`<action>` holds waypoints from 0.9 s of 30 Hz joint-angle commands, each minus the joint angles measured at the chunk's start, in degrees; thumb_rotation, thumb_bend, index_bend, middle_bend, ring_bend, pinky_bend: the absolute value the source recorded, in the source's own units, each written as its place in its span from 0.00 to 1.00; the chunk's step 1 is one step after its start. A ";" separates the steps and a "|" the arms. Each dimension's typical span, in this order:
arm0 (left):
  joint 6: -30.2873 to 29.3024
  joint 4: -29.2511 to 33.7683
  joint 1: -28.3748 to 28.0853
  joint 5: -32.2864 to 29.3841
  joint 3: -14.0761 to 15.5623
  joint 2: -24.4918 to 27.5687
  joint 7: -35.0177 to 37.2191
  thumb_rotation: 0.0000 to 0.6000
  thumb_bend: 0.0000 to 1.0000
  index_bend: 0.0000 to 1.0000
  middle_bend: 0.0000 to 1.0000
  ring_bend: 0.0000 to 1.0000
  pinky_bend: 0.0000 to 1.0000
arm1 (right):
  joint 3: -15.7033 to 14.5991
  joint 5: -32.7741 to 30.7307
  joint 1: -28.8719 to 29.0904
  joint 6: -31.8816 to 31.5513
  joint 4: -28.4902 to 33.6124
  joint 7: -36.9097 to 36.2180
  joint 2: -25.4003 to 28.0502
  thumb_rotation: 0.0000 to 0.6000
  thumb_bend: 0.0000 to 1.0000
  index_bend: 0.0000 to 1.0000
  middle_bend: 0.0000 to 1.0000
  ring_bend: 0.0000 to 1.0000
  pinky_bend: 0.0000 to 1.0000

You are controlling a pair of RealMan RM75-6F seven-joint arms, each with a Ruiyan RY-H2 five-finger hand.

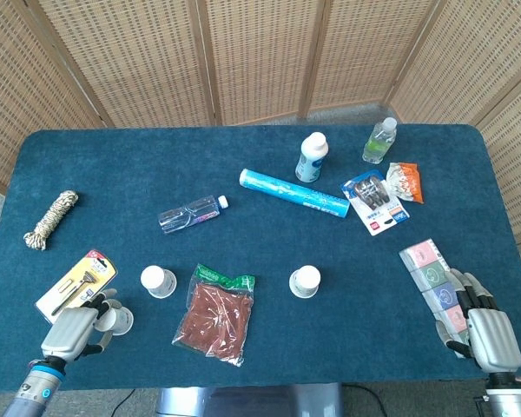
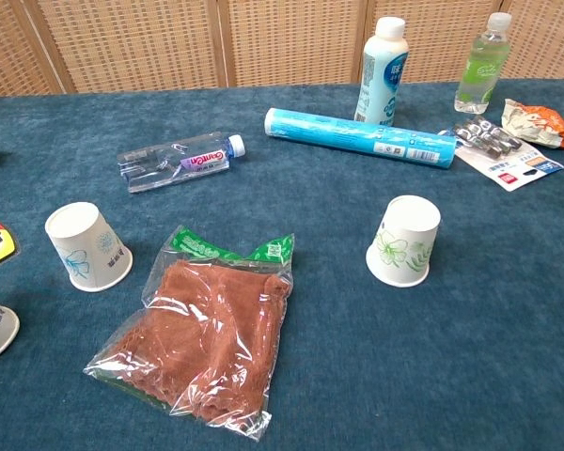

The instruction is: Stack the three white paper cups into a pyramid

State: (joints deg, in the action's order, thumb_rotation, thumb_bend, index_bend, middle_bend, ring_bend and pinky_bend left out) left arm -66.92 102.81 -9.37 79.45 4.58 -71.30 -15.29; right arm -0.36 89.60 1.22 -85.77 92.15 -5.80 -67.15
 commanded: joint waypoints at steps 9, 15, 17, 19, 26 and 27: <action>-1.54 6.55 -1.40 9.74 1.99 9.05 12.12 1.00 0.50 0.33 0.17 0.27 0.56 | -0.03 -0.17 0.49 1.18 -0.34 -0.28 -0.37 1.00 0.41 0.03 0.08 0.00 0.17; -0.89 12.23 -5.03 14.03 0.69 16.15 17.50 1.00 0.50 0.32 0.16 0.27 0.56 | 0.00 -0.41 0.92 2.08 -0.76 -0.64 -0.81 1.00 0.41 0.03 0.08 0.00 0.17; -0.30 13.98 -6.52 14.00 -0.59 17.74 16.96 1.00 0.50 0.32 0.16 0.27 0.56 | 0.00 -0.44 0.96 2.18 -0.89 -0.87 -0.87 1.00 0.41 0.03 0.08 0.00 0.18; 0.77 15.74 -8.15 13.15 -2.01 18.76 17.14 1.00 0.50 0.32 0.16 0.27 0.56 | -0.01 -0.43 0.94 2.13 -1.01 -1.20 -0.82 1.00 0.41 0.03 0.08 0.00 0.18; 7.29 17.04 -15.47 5.99 -8.07 18.70 17.88 1.00 0.50 0.32 0.15 0.26 0.54 | -0.06 -0.63 0.44 1.50 -1.41 -2.38 -0.33 1.00 0.41 0.03 0.08 0.00 0.18; 8.00 16.83 -16.38 4.58 -8.90 18.04 17.16 1.00 0.50 0.32 0.15 0.25 0.54 | -0.08 -0.64 0.36 1.41 -1.46 -2.57 -0.27 1.00 0.41 0.03 0.08 0.00 0.18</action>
State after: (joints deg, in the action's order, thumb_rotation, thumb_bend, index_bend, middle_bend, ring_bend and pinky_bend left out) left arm -60.90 119.65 -23.51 86.70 -2.23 -52.37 2.86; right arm -0.42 88.97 1.63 -84.30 90.73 -8.31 -67.47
